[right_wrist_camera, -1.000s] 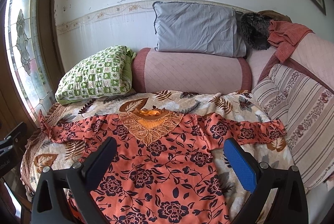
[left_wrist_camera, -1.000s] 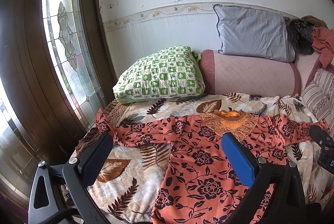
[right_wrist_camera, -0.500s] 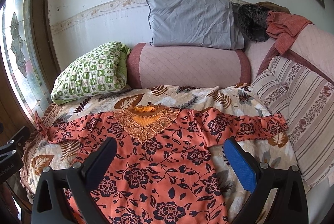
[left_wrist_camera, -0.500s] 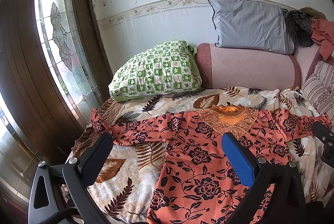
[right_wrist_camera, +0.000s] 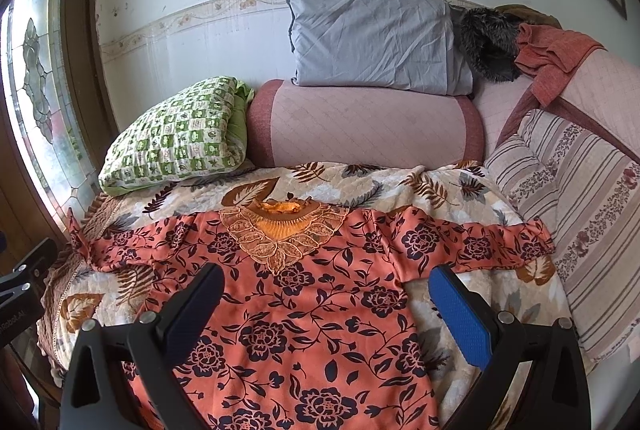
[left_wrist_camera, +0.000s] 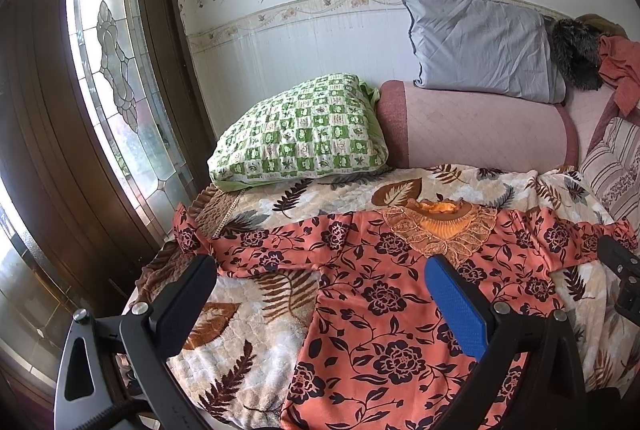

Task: Fold small clothes

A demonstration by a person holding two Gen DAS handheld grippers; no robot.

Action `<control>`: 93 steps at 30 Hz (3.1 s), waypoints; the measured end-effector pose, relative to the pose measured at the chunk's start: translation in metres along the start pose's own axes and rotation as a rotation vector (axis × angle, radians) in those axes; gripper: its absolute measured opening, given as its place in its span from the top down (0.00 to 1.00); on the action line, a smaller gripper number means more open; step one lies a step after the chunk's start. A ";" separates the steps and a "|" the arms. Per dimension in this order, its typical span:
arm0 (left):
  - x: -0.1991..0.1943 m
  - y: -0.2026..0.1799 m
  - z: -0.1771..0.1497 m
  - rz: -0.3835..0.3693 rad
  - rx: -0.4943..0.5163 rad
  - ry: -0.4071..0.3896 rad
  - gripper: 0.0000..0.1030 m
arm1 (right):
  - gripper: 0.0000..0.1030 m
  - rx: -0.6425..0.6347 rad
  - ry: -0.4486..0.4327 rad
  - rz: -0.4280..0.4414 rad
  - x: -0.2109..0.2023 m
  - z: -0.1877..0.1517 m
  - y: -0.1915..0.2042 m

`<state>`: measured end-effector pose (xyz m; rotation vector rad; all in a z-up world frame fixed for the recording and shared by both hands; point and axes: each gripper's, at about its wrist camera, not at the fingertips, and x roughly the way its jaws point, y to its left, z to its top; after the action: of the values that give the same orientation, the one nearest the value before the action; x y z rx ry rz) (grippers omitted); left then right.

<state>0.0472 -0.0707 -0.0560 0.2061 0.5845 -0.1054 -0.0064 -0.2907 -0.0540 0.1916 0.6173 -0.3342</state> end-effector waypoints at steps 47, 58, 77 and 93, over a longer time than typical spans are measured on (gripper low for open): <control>0.295 -0.132 -0.035 -0.246 -0.073 0.195 0.00 | 0.94 1.165 -0.095 0.166 0.292 -0.060 -0.451; 0.276 -0.037 -0.017 0.096 -0.186 0.079 0.00 | 0.94 0.732 -0.078 0.553 0.260 0.071 -0.196; 0.286 0.099 -0.026 0.302 -0.400 0.156 0.00 | 0.17 0.388 0.487 0.684 0.382 -0.040 0.119; 0.273 -0.055 -0.017 -0.171 -0.085 0.120 0.00 | 0.18 0.683 0.339 0.678 0.328 -0.068 -0.076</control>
<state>0.2561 -0.1313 -0.2310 0.0800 0.7242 -0.2344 0.1799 -0.4242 -0.3095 1.1018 0.7136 0.1665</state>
